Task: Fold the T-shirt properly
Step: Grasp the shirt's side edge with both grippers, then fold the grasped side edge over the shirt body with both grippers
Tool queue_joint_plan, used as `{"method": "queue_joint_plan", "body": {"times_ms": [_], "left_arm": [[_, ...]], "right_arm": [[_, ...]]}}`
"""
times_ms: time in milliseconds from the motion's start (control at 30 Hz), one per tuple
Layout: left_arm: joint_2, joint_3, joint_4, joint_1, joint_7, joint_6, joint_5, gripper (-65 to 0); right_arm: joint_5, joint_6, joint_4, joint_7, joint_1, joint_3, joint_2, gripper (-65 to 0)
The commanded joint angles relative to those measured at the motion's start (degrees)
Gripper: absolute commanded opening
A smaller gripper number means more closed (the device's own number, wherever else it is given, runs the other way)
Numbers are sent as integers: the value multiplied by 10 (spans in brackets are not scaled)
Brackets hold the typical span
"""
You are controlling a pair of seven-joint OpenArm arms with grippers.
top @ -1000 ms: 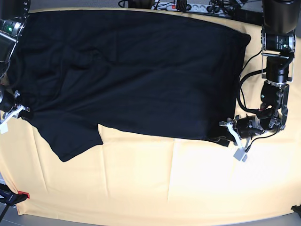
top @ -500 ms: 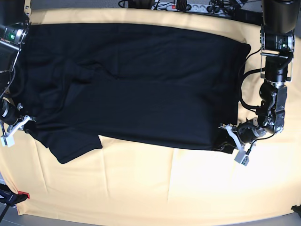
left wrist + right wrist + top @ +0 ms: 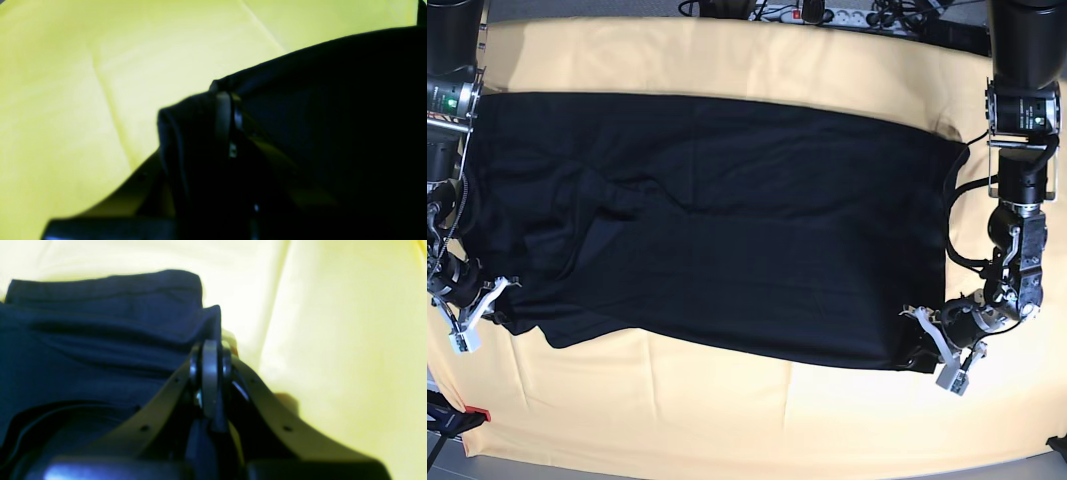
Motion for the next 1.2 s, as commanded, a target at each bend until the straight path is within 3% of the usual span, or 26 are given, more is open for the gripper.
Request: {"method": "queue_joint_plan", "body": {"times_ms": [0,67,167,333,500,700,867,967,1033,1167], "left_arm": [[-10,-4,8,-19,-1,-11,-19,-650],[-13,-4,8,-13,34,-42,-46,-650],[-28,-4,8,-1,77,-44,-101,-650],[-83,-4,9,11,78,-44,-187,-650],[-117,-4,9,11,131,-44,-266,-650],[-107,-4,9,11,203,-44,-369,-650],[-97,-4,9,11,206,-44,-379,-650],[-92,-4,9,11,216,-44,-385,-650],[-90,-4,10,11,242,-44,-409,-650],[-91,-4,28,11,319,-44,-447,-650]], "right_arm": [[6,2,8,11,22,5,17,-650],[9,7,8,0,24,5,18,-650],[37,7,8,-27,23,5,17,-650],[50,7,15,-42,20,5,26,-650],[118,7,20,-112,20,5,38,-650],[150,7,45,-171,20,5,42,-650],[172,7,79,-177,20,5,63,-650],[221,7,101,-220,20,5,74,-650],[237,7,112,-254,20,5,74,-650],[238,7,113,-257,1,5,73,-650]]}}
